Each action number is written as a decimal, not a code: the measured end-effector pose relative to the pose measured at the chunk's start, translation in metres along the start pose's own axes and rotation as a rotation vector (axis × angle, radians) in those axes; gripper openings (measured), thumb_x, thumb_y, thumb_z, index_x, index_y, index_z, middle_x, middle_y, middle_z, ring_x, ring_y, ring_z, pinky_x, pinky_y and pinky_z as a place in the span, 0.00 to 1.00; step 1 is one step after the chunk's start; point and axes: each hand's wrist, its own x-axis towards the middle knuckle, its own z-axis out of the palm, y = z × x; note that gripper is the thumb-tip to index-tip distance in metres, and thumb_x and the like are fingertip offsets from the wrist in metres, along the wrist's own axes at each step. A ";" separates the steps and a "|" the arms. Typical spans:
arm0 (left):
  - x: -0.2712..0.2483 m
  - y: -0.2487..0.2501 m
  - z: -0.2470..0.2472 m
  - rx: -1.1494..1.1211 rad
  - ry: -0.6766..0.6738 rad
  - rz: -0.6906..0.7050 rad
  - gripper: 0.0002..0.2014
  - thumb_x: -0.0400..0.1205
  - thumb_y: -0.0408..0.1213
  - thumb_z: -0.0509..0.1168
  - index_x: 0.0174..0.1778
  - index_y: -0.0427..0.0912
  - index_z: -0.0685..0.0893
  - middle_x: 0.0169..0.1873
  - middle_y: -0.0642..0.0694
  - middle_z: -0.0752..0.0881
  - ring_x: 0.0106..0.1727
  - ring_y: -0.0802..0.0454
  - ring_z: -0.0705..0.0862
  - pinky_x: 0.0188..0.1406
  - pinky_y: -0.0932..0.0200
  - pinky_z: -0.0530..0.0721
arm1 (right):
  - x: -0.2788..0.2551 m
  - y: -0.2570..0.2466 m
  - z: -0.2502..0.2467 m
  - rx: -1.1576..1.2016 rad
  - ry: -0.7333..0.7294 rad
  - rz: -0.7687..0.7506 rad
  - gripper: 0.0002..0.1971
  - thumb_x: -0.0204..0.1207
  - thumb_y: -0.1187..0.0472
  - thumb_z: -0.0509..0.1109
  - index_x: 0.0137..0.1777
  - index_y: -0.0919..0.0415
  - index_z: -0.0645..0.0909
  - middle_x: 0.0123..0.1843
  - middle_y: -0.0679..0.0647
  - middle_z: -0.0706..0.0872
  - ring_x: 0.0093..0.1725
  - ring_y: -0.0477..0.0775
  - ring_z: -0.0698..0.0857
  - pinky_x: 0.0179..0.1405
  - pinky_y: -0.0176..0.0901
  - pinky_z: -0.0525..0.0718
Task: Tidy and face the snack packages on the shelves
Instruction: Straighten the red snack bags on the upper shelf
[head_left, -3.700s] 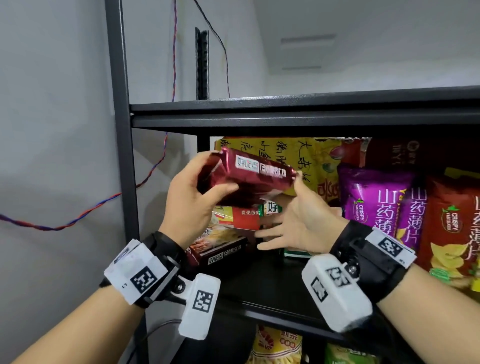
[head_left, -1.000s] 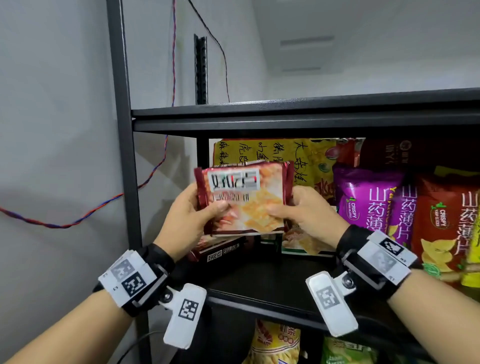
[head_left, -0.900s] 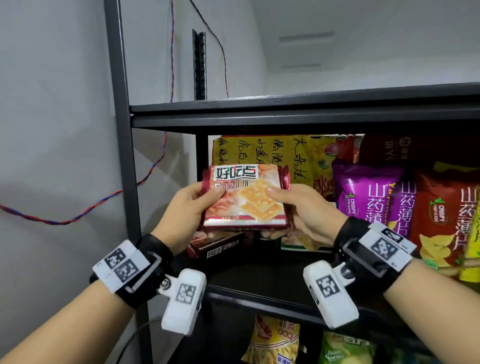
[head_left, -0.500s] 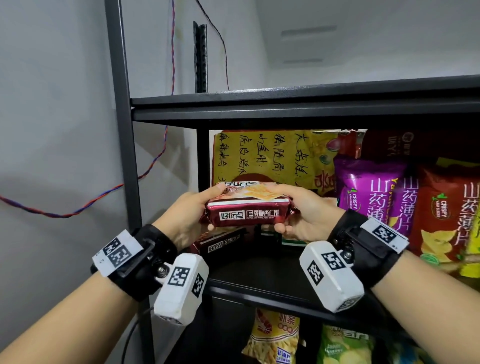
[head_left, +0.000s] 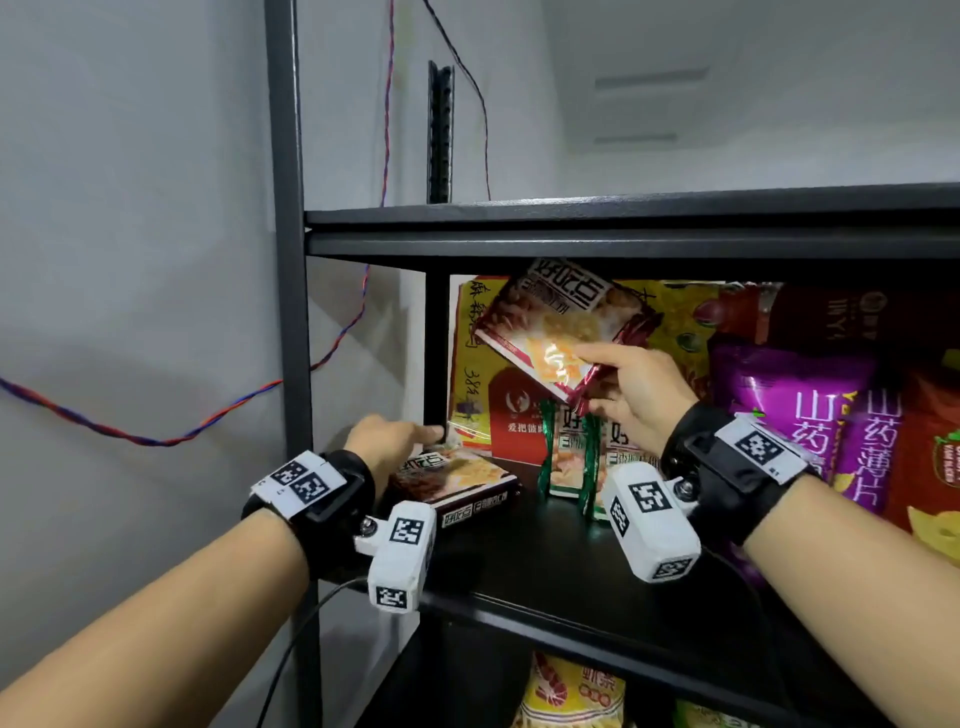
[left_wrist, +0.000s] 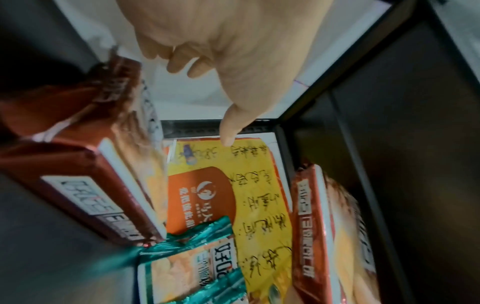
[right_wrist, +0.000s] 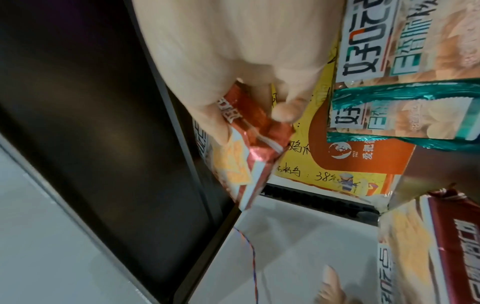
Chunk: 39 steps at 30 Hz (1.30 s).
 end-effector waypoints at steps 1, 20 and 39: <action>0.005 -0.005 0.001 0.007 -0.023 -0.031 0.33 0.72 0.38 0.82 0.66 0.22 0.78 0.62 0.29 0.85 0.61 0.31 0.85 0.67 0.36 0.82 | 0.004 0.000 0.003 0.000 0.026 0.004 0.15 0.73 0.62 0.77 0.59 0.65 0.85 0.68 0.62 0.84 0.52 0.61 0.86 0.31 0.43 0.85; 0.040 0.014 0.016 0.919 -0.389 0.049 0.30 0.58 0.61 0.85 0.37 0.40 0.83 0.37 0.51 0.88 0.36 0.52 0.83 0.33 0.61 0.78 | 0.103 0.005 0.071 -0.950 -0.238 -0.116 0.30 0.72 0.67 0.79 0.74 0.63 0.77 0.69 0.62 0.82 0.52 0.66 0.90 0.39 0.57 0.93; 0.037 0.069 0.036 1.033 -0.378 0.634 0.30 0.70 0.25 0.80 0.67 0.48 0.82 0.68 0.46 0.83 0.66 0.45 0.83 0.62 0.54 0.84 | 0.131 0.012 0.075 -1.500 -0.331 -0.155 0.08 0.79 0.61 0.72 0.47 0.68 0.85 0.41 0.57 0.84 0.40 0.56 0.81 0.35 0.45 0.78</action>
